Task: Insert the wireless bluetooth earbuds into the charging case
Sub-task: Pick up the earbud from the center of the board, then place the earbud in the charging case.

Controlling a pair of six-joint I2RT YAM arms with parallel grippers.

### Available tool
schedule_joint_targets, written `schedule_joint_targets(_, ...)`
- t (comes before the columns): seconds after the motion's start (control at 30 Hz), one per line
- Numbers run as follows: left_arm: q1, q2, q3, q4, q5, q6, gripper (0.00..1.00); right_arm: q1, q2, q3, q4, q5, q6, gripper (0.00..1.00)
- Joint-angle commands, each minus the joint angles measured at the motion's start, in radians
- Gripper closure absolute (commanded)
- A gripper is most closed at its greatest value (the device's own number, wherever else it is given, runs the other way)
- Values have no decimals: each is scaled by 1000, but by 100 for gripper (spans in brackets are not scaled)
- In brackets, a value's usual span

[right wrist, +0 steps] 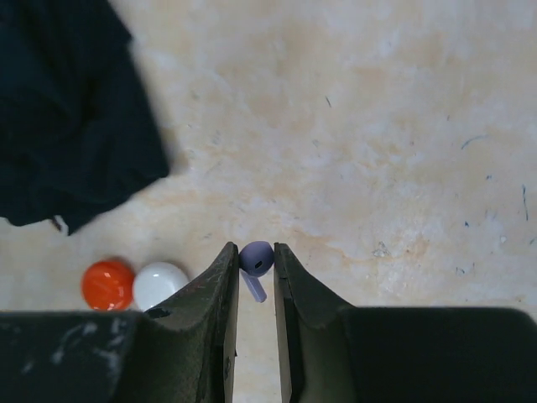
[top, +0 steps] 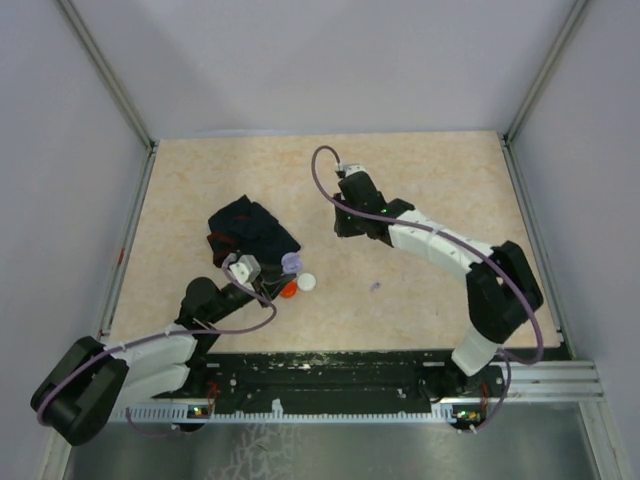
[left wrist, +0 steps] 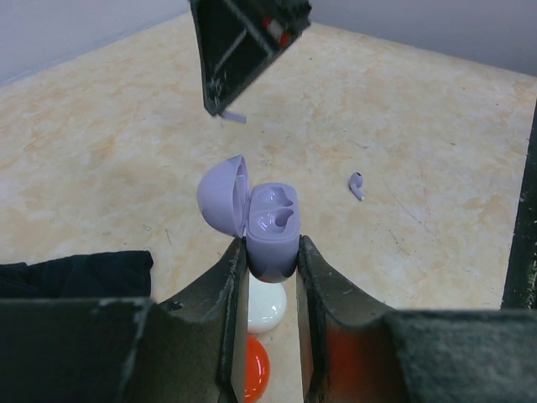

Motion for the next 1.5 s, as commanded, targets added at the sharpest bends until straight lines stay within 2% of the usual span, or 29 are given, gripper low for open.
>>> schedule_joint_targets(0.0,9,52,-7,145,-4,-57,100,8,-165,-24,141,-78,-42,83)
schedule_joint_targets(0.33,14,170,25,347,36,-158,100,12,-407,-181,386,-245,-72,83)
schedule_joint_targets(0.43,14,201,27,454,53,-204,100,24,-473,-235,462,-309,-81,83)
schedule_joint_targets(0.77,14,265,49,625,145,-220,100,139,-573,-347,695,-430,-127,83)
schedule_joint_targets(1.07,14,240,80,639,182,-246,100,193,-614,-432,825,-534,-174,82)
schedule_joint_targets(1.47,14,113,94,553,228,-295,100,217,-601,-458,888,-594,-197,82)
